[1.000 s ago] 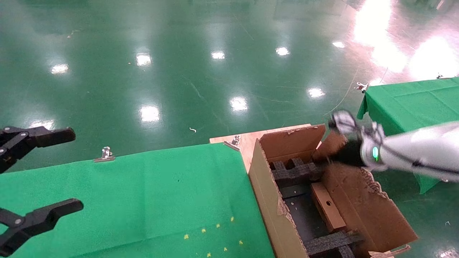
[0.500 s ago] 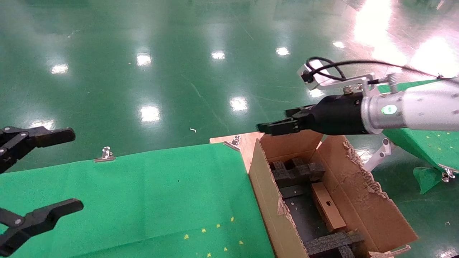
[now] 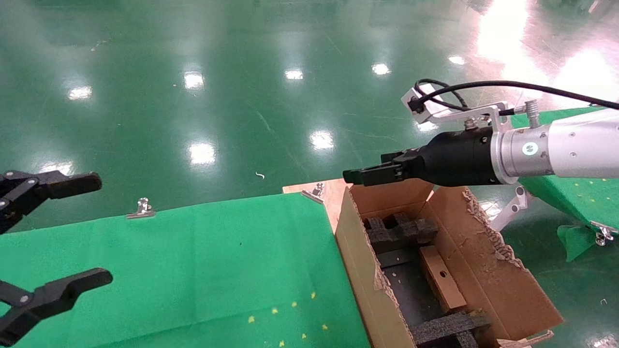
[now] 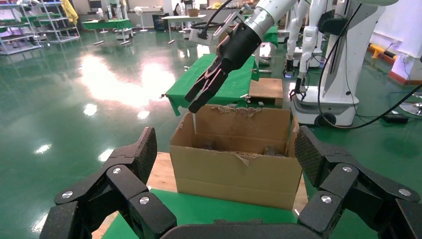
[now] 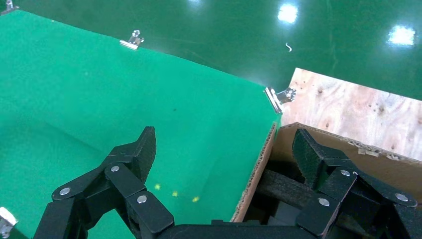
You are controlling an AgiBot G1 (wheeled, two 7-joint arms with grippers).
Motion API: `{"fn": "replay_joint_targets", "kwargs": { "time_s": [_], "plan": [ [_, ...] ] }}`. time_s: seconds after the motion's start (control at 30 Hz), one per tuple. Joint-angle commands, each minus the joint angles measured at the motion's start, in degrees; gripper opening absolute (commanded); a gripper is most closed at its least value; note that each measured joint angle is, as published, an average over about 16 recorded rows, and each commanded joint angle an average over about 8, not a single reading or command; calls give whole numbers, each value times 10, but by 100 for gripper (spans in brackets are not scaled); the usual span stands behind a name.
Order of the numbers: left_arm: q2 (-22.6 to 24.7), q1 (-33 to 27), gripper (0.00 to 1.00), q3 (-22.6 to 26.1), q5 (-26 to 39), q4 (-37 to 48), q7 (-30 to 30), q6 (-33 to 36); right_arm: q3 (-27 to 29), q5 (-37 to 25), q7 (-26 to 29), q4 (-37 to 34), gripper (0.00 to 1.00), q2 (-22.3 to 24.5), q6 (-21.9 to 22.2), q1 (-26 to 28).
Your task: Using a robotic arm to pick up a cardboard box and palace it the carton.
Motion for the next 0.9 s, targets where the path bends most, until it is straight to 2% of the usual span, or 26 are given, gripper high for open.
{"fn": "replay_joint_targets", "kwargs": {
  "time_s": [0.03, 0.9],
  "plan": [
    [0, 0, 100, 0, 0, 0, 0, 0, 1, -3, 0, 0, 100, -1, 1, -2],
    [0, 0, 100, 0, 0, 0, 0, 0, 219, 140, -263, -14, 100, -41, -125, -170]
  ]
}}
